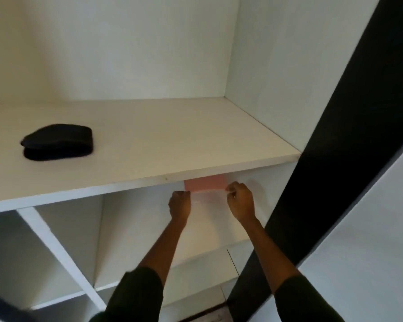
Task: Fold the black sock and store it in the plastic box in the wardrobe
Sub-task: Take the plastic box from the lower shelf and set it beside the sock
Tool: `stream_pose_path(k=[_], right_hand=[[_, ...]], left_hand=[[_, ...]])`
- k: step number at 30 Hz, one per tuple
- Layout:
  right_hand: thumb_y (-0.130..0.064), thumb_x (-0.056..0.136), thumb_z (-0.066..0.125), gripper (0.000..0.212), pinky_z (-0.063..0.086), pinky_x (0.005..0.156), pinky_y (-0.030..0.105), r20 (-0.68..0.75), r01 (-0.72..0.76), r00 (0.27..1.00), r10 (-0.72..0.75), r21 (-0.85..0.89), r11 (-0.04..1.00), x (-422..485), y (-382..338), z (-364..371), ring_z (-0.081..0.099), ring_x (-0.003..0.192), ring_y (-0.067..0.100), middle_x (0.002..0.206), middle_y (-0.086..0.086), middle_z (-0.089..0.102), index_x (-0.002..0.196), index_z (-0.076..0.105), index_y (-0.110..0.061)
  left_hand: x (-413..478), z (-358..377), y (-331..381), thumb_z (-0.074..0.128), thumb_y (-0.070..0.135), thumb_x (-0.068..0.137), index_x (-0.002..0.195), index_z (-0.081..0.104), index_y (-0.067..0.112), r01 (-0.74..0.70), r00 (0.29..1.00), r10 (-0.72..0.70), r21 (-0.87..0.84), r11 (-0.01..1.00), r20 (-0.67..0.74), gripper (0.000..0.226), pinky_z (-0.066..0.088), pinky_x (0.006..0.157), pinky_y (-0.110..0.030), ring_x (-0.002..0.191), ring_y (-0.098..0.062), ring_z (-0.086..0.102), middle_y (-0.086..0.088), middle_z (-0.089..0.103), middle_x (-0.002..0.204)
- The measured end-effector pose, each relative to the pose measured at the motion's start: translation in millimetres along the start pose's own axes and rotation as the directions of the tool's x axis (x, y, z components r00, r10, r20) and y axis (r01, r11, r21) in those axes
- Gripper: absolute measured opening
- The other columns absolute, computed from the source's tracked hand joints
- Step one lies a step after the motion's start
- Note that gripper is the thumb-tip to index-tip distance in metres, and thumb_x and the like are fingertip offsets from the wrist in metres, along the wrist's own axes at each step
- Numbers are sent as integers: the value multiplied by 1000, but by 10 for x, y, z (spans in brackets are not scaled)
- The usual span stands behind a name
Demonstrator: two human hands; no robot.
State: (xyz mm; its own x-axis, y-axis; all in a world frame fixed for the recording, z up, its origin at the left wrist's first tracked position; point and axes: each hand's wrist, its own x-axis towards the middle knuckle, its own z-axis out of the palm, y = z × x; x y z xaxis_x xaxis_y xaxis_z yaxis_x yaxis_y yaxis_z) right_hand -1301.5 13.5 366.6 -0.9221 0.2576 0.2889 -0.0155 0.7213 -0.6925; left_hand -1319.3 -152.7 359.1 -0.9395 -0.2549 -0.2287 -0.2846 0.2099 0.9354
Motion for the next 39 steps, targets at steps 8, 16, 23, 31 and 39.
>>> stream_pose_path(k=[8,16,23,31,39], right_hand=[[-17,93,46,52,40,100,29,328,-365,878,349,-14,931,676,5,290,46,130,33,144,19,46,141,36,0],[-18,83,54,24,59,72,32,285,-325,910,301,41,945,238,-103,297,72,72,30,77,14,74,72,70,-4],[-19,94,44,26,30,105,43,304,126,952,-39,-271,954,573,-97,499,51,116,30,112,14,63,109,60,-5],[-31,86,50,38,34,95,44,219,77,976,2,-351,933,623,-25,498,49,114,36,115,15,58,115,55,-7],[-50,84,55,66,33,102,46,255,-46,946,199,-502,864,617,194,406,40,125,36,137,14,44,135,40,-10]], left_hand=[[495,358,-83,49,35,94,125,49,-3,173,984,-177,-128,977,-22,49,42,99,-42,116,-35,53,-21,57,125],[507,235,-296,59,36,87,140,34,8,192,908,-285,-298,935,-308,65,41,104,-51,126,-39,44,-20,43,139],[368,92,-309,57,27,90,135,45,-2,175,938,-233,-232,957,-255,54,45,96,-38,118,-35,54,-19,55,131],[332,-518,-453,55,16,91,125,51,3,229,973,-217,-365,902,73,37,40,94,-40,108,-29,47,-9,50,115],[16,-255,-480,45,42,96,111,59,7,136,987,-144,-118,984,-65,41,42,85,-32,104,-27,53,-2,62,97]])
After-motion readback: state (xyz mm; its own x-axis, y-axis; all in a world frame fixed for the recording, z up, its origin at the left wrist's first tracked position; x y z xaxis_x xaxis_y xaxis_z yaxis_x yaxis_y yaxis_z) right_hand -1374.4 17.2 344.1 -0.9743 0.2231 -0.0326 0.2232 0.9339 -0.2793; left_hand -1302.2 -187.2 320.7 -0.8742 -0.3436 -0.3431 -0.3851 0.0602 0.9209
